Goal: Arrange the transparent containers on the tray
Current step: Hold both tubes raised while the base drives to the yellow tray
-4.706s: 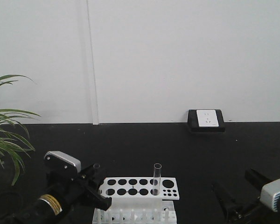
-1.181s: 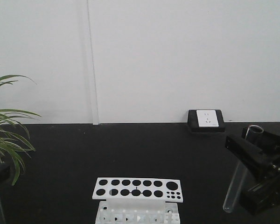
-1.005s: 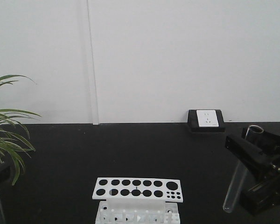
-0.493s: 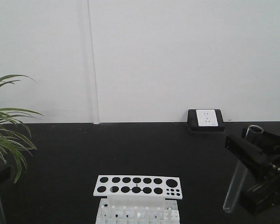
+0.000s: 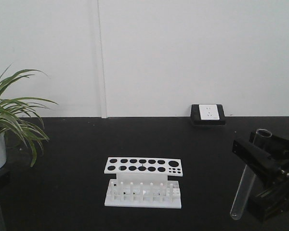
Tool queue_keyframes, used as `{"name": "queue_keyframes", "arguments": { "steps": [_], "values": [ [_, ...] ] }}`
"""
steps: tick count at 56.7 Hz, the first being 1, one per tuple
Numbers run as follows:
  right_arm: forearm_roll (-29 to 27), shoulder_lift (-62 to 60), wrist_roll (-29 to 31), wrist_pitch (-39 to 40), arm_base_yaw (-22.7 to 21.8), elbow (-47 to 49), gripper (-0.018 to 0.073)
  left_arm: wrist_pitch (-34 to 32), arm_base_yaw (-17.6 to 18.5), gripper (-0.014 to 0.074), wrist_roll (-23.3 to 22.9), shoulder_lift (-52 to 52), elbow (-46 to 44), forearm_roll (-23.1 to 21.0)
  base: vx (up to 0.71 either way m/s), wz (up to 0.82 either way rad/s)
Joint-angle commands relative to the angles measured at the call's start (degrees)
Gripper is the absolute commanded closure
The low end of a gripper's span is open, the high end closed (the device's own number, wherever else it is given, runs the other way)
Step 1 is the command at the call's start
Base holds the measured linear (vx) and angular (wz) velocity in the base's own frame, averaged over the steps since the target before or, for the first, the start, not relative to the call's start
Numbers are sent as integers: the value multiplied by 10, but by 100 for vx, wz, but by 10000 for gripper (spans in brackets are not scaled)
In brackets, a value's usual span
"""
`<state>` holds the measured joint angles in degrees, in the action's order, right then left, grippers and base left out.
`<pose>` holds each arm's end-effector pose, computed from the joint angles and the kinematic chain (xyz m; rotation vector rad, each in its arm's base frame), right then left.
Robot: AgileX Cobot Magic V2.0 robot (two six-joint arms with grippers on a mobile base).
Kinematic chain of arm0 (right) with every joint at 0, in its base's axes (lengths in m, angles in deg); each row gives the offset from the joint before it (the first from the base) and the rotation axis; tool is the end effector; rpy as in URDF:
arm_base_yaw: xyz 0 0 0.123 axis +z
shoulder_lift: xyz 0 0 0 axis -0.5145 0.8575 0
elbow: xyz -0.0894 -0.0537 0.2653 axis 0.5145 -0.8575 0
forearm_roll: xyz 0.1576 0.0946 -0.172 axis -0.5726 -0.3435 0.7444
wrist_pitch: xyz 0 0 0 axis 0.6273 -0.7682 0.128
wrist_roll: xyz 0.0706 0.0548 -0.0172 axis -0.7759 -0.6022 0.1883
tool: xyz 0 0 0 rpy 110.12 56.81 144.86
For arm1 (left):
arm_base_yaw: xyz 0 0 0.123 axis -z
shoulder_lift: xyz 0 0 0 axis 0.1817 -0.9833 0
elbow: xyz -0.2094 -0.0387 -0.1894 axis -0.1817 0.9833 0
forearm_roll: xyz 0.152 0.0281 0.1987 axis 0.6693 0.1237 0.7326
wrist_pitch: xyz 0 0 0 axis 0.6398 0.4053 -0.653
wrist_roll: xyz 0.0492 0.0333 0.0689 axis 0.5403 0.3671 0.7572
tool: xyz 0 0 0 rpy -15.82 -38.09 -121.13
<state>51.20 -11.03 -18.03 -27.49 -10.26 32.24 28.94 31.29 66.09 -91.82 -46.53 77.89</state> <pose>0.1713 0.0799 0.3641 -0.4692 1.5106 0.3412 0.1469 -0.0542 0.3540 0.3210 1.7429 -0.2378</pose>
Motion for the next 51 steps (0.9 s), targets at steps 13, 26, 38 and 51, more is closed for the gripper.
{"name": "queue_keyframes", "arguments": {
  "steps": [13, 26, 38, 51],
  "values": [
    [-2, -4, 1, 21, -1, 18, 572, -48, 3, 597, 0, 3, -16, -4, -28, -8],
    [-2, -4, 1, 21, -1, 18, 572, -48, 3, 597, 0, 3, -16, -4, -33, -2],
    [-2, -4, 1, 21, -1, 18, 572, -48, 3, 597, 0, 3, -16, -4, -36, 14],
    [-2, -4, 1, 22, -1, 18, 572, -48, 3, 597, 0, 3, -16, -4, -37, 29]
  ]
}}
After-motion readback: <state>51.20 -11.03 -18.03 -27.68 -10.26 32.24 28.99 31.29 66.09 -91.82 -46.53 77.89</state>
